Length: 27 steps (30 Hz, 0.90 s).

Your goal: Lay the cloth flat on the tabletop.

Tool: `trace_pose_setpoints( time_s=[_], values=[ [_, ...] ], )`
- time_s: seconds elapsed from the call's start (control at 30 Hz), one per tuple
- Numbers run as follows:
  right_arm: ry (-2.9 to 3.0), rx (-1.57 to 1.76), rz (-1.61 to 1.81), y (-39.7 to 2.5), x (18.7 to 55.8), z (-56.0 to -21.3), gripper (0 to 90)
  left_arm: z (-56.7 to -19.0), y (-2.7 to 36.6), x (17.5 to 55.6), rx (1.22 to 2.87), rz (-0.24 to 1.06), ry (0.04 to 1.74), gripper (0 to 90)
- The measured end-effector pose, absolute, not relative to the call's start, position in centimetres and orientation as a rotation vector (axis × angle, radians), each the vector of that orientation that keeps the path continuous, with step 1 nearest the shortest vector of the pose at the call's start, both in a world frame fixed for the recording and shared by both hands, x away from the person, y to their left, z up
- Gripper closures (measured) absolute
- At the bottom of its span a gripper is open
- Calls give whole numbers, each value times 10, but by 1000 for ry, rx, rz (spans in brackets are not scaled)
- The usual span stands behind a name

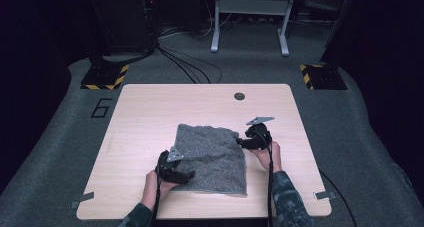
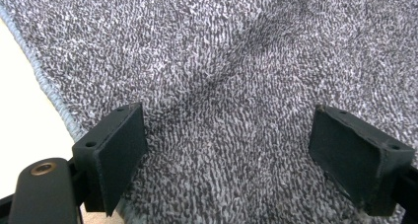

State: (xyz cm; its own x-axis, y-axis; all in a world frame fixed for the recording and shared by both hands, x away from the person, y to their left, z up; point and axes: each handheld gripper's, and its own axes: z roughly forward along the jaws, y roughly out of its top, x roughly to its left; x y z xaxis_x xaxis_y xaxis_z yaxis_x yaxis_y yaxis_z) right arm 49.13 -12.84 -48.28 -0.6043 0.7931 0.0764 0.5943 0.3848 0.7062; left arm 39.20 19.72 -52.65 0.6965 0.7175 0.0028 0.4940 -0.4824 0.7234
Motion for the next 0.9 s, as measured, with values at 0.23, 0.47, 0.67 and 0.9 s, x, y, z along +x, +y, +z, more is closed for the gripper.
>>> trace_pose_setpoints(
  time_s=[0.23, 0.47, 0.67, 0.9],
  values=[
    [2377, 1262, 973, -117, 517, -496, 598, -528, 198, 390, 2174, 396, 917, 140],
    [2402, 1273, 912, -114, 523, -508, 775, -528, 197, 389, 2172, 403, 917, 140],
    [2397, 1224, 858, -108, 523, -506, 876, -528, 198, 389, 2173, 405, 914, 140],
    [2318, 1157, 767, -109, 526, -490, 877, -529, 197, 389, 2162, 412, 923, 140]
  ],
)
